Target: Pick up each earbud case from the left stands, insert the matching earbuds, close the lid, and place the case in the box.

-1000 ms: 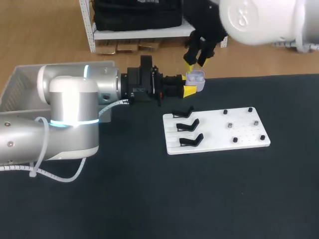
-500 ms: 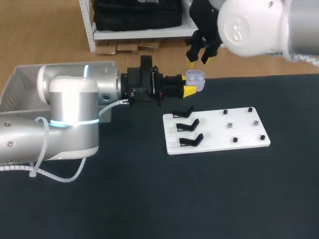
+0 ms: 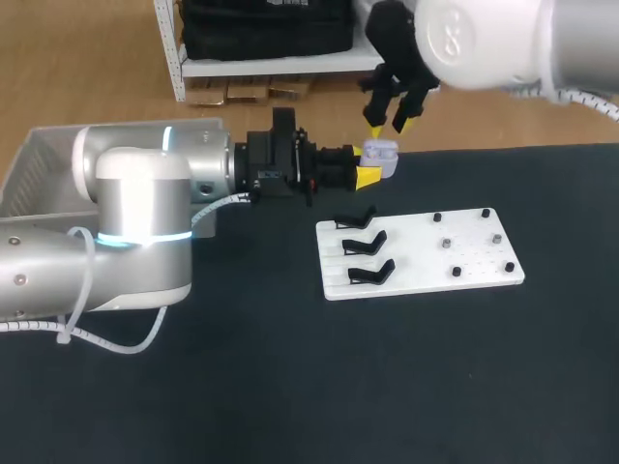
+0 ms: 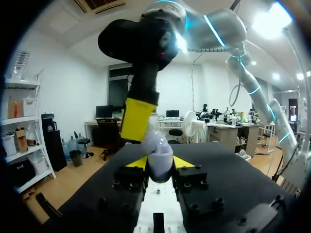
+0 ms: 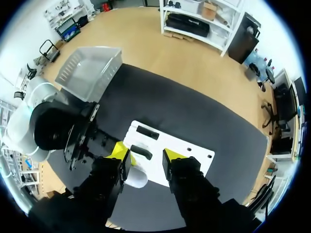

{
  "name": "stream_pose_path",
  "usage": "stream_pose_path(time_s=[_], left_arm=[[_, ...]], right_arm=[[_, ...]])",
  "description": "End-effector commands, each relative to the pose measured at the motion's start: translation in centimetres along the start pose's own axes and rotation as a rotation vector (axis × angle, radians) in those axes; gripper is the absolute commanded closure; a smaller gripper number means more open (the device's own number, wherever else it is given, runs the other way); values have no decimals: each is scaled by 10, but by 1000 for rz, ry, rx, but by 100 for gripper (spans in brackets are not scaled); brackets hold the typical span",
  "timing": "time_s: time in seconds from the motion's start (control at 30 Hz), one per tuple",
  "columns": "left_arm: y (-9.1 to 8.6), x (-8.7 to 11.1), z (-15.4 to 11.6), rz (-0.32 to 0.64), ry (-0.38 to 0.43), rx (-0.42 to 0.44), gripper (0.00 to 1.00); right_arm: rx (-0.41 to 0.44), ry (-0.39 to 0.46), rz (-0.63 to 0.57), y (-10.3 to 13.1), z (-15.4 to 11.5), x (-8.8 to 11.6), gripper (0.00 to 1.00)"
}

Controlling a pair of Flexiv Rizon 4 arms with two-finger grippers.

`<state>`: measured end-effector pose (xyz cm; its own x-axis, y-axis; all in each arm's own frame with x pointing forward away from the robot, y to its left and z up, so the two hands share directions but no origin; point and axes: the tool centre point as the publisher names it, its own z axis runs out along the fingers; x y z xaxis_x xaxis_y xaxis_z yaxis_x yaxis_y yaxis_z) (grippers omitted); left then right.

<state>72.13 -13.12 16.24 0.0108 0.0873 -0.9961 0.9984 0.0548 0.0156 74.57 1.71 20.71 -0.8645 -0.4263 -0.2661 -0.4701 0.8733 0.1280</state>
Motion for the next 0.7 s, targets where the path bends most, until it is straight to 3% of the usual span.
stream_pose_path(time_s=[0.03, 0.13, 0.23, 0.33, 0.4, 0.5, 0.7], left_arm=[[0, 1, 0, 1, -3, -2, 100], [0, 1, 0, 1, -3, -2, 100], [0, 1, 0, 1, -3, -2, 100], [0, 1, 0, 1, -3, -2, 100], [0, 1, 0, 1, -3, -2, 100], [2, -12, -23, 37, -10, -37, 100], [5, -38, -88, 134, 7, -100, 100]], right_arm=[[-6, -29, 1, 3, -8, 15, 58], [-12, -94, 22, 0, -18, 11, 58], [-74, -222, 153, -10, -32, 7, 52], [-174, -316, 317, -21, -33, 16, 0], [-185, -363, 385, -27, -27, 28, 0], [-225, -415, 475, -31, -21, 48, 0], [-225, -415, 475, -31, -21, 48, 0]])
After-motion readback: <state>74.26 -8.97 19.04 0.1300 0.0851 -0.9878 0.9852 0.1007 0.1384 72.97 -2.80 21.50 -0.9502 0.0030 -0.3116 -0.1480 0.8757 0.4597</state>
